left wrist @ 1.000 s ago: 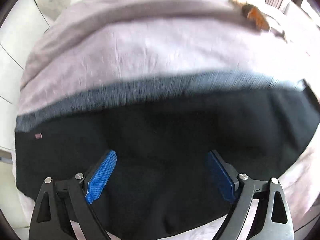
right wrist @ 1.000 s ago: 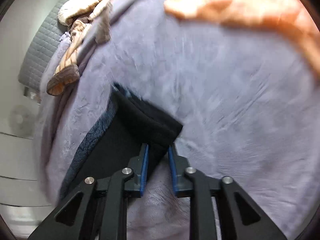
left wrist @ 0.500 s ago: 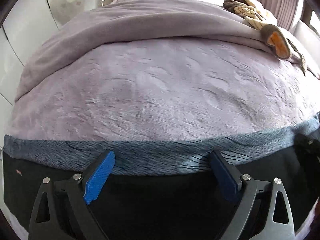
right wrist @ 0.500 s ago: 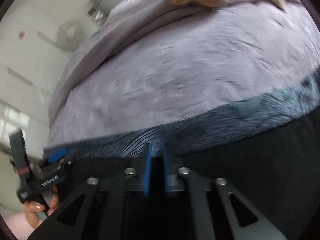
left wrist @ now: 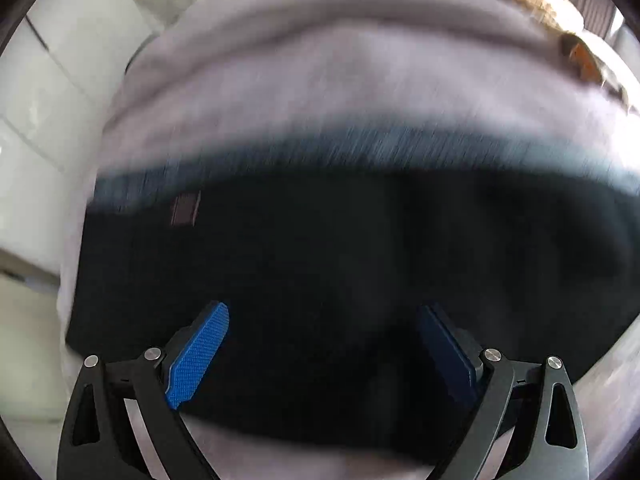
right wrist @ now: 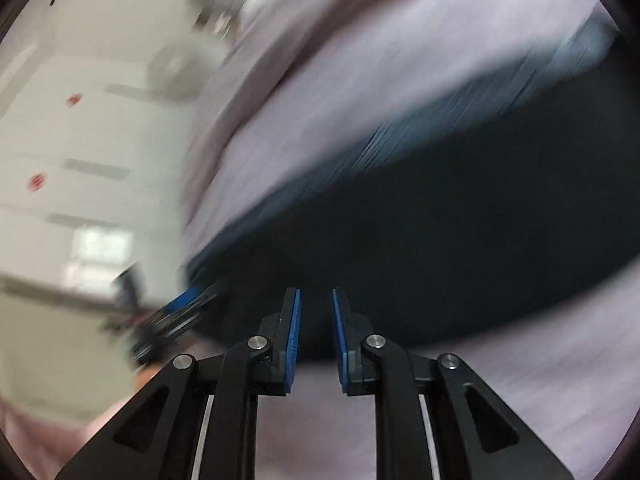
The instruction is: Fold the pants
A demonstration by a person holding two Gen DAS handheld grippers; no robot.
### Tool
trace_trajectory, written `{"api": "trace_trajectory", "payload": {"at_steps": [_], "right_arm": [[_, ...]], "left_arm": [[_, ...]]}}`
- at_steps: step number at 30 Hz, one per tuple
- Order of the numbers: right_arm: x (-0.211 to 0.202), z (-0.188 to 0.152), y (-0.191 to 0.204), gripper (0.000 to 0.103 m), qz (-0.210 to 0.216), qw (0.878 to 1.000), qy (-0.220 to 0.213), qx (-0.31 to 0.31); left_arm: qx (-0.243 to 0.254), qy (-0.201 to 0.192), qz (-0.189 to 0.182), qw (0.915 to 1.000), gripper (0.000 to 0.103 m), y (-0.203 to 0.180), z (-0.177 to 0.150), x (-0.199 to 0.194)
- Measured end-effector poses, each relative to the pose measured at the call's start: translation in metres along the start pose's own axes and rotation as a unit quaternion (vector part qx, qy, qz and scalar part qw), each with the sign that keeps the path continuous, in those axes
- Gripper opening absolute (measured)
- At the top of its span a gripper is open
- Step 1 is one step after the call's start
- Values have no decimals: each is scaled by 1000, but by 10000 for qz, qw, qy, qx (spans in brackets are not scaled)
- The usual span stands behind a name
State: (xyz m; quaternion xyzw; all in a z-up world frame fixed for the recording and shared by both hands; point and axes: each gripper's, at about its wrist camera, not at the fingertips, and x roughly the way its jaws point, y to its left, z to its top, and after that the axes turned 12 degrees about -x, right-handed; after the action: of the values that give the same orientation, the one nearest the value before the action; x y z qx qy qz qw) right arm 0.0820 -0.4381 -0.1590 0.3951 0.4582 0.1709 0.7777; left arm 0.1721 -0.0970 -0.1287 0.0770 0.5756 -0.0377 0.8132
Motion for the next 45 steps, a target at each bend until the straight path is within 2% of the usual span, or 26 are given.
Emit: {"api": "trace_trajectory", "payload": {"at_steps": [2, 5, 10, 11, 13, 15, 16, 18, 21, 24, 26, 28, 30, 32, 34, 36, 37, 38, 40, 45], "right_arm": [[40, -24, 13, 18, 457, 9980, 339, 288], [86, -45, 19, 19, 655, 9943, 503, 673], [110, -46, 18, 28, 427, 9940, 447, 902], [107, -48, 19, 29, 434, 9939, 413, 923], [97, -50, 17, 40, 367, 9946, 266, 937], [92, -45, 16, 42, 306, 9939, 62, 1056], [92, -39, 14, 38, 295, 9931, 4, 1136], [87, -29, 13, 7, 46, 9942, -33, 1075], [80, -46, 18, 7, -318, 9956, -10, 887], [76, -69, 2, 7, -307, 9922, 40, 1211], [62, -73, 3, 13, -285, 9925, 121, 1182], [43, -67, 20, 16, -505, 9966, 304, 580], [23, -56, 38, 16, -730, 9971, 204, -76], [7, -33, 55, 20, -1224, 9894, 28, -786], [2, -17, 54, 42, -1786, 9783, -91, -1046], [6, -11, 42, 42, -2080, 9717, -44, -1119], [10, -16, 27, 38, -2354, 9658, 133, -1079], [12, -19, 19, 35, -2398, 9656, 225, -977], [0, -28, 3, 29, -2073, 9764, -3, -597], [-41, -39, -12, 30, -1775, 9833, -330, 230]], "left_arm": [[-141, 17, -151, 9998, 97, 16, -18, 9], [-96, -74, -192, 9997, 97, 17, -21, 8], [-11, -38, -450, 9990, 98, 23, -20, 12], [18, -42, -477, 9989, 98, 25, -22, 12], [41, -46, -512, 9987, 98, 28, -21, 12], [49, -36, -542, 9985, 98, 32, -22, 12], [69, -41, -552, 9984, 98, 32, -22, 12], [155, -82, -575, 9982, 98, 33, -24, 11], [310, -171, -578, 9977, 100, 31, -37, 13], [356, -101, -501, 9981, 100, 35, -37, 2], [264, 30, -636, 9976, 99, 35, -38, -8], [226, 1, -850, 9961, 99, 33, -37, -24], [373, -41, -1003, 9942, 99, 22, -39, -32], [515, -40, -1057, 9931, 99, 7, -41, -31], [745, 95, -853, 9935, 99, -9, -49, -19], [777, 169, -764, 9939, 100, -9, -61, -5], [719, 104, -819, 9940, 100, -6, -64, -5], [727, 84, -813, 9940, 100, -5, -65, -8], [734, 127, -747, 9944, 100, -4, -65, -12], [779, 269, -593, 9948, 100, -19, -49, -35]]}}
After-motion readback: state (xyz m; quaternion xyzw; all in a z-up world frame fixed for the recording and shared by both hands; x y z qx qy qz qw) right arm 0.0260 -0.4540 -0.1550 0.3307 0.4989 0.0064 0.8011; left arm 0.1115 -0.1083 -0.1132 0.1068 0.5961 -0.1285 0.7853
